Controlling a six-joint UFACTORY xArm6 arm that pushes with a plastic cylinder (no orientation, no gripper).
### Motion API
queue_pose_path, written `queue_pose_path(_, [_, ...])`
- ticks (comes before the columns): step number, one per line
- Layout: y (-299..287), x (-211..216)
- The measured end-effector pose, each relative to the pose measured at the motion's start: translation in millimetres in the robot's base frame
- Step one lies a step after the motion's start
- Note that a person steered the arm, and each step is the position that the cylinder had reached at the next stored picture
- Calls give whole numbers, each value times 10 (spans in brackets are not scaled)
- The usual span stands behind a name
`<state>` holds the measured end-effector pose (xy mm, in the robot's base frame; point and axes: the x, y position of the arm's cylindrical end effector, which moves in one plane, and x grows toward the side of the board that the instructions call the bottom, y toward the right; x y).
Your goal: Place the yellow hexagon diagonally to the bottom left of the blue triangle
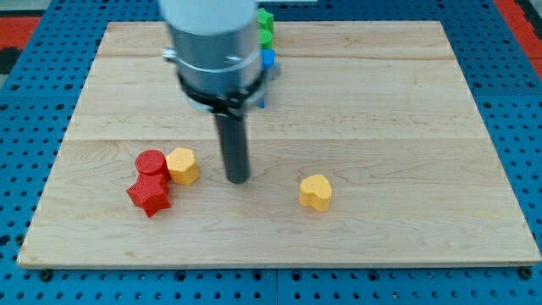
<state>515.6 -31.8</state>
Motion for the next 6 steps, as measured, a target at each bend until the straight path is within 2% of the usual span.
queue_pose_path(2, [-648, 52])
queue_pose_path(3, [-744, -18])
queue_pose_path(5, [-907, -497])
queue_pose_path(6, [-1145, -563])
